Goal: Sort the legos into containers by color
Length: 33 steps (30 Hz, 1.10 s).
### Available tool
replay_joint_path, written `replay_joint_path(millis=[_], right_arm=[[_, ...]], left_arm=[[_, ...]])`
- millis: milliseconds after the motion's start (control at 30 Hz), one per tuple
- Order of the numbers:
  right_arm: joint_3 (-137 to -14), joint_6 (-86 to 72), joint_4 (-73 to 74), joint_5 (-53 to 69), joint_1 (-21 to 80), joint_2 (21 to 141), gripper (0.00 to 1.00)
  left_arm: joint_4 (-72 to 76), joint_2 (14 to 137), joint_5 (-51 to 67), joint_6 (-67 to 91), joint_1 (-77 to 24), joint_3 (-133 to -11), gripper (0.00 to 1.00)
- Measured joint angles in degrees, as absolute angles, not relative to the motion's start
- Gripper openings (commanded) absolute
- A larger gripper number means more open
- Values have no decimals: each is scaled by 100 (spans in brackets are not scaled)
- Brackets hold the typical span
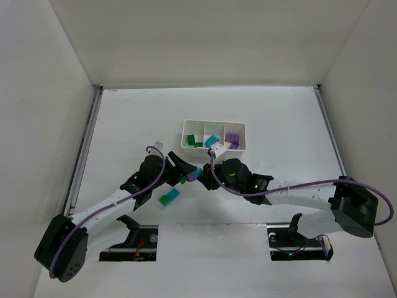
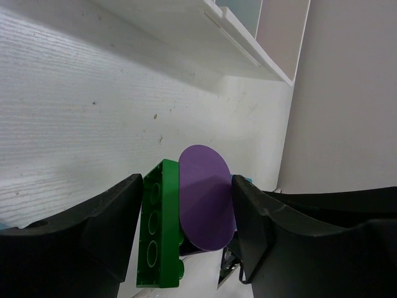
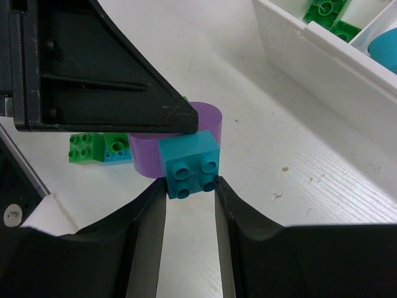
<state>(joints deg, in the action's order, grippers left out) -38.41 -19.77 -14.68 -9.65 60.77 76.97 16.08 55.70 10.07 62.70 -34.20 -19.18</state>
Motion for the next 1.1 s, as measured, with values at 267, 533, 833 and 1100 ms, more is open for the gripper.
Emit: replay_joint_path(millis=[267,533,833,1100], right_arm=[[-3841,-1977,-1511,-1085,6082,7695,34],[-3841,-1975,-1511,-1229,6084,7697,34],[-3841,-1973,-1645,-1514,6165,7695,35],[-3841,-1944,-1852,-1911,6539,7697,35]], left_arm=[[1712,5570,1288,6420,-3133,-1914,61],[1767,5684,1483,6547,-3116,-1909,72],[1824,5625,1962,7303,-2582,-1769,77],[2220,5465,2272,8331,-2661,-1649,71]])
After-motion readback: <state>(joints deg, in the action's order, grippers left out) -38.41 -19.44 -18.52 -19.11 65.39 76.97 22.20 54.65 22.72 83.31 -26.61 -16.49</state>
